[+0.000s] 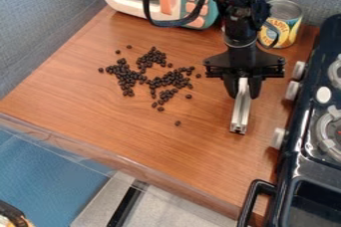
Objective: Sweep into pile
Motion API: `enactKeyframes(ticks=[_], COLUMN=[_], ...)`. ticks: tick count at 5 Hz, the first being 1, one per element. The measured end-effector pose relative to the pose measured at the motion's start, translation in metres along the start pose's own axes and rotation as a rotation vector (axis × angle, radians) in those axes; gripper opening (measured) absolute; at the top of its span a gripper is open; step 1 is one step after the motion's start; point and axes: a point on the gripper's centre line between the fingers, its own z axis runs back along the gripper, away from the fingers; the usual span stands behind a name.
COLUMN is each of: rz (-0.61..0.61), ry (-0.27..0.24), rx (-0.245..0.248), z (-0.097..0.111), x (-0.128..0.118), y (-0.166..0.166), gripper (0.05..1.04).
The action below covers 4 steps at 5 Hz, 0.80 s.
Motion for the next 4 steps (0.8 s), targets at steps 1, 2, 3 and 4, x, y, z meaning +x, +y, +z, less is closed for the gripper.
enactKeyframes(ticks=[1,2,3,4], rz=[-0.019,-0.047,-0.068,-0.096], ry=[0.021,0.051,0.069,0.069], rx=[0.011,0.024,0.060,0.133], z=[-0.001,-0.001,-0.001,0.002], x=[0.000,0.000,0.000,0.002], y=[0.005,0.012,0.024,0.035], gripper=[0.341,0.341,0.341,0.341])
